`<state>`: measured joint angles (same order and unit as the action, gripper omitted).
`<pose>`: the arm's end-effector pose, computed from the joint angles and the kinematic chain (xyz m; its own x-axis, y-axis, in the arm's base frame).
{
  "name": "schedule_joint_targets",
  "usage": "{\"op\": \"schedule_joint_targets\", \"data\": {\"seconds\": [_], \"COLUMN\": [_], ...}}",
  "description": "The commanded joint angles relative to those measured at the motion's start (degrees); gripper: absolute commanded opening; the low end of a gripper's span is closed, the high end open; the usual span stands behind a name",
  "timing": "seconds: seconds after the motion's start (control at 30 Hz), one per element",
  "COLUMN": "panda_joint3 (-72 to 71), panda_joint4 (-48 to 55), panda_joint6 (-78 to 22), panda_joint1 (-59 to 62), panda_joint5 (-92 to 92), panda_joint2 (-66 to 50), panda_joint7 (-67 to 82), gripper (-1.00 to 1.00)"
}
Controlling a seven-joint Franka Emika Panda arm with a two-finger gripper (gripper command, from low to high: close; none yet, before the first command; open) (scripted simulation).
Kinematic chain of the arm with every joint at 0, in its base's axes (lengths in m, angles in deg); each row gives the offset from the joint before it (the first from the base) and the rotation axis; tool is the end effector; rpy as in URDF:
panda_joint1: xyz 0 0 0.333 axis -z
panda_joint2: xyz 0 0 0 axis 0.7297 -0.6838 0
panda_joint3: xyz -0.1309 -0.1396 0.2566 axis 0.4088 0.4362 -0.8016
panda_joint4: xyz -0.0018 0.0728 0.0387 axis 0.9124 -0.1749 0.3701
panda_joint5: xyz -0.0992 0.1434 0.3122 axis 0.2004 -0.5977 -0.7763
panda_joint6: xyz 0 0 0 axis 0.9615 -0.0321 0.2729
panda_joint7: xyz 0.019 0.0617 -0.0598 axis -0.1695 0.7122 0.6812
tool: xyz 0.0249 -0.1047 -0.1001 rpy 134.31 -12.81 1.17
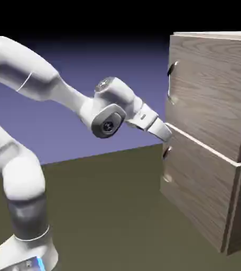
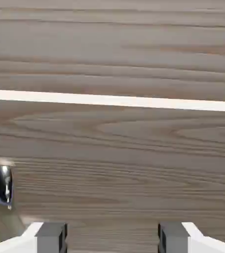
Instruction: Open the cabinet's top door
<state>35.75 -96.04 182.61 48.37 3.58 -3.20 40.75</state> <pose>0.3892 -0.0010 0.4722 0.4322 -0.7691 0.4707 -0.5159 -0.6391 -0.5705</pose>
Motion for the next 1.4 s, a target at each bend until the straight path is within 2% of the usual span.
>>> {"op": "schedule_joint_targets", "data": {"seconds": [0.0, 1.37], "panda_joint3": [-0.9, -38.9], "panda_joint4": [0.5, 20.1], "panda_joint6": [0.0, -1.8], "panda_joint1": [0.8, 34.2], "panda_joint5": [-2.5, -104.7], "panda_joint2": [0.3, 13.3], "panda_joint7": [-0.9, -39.6], "gripper": [0.0, 0.0]}}
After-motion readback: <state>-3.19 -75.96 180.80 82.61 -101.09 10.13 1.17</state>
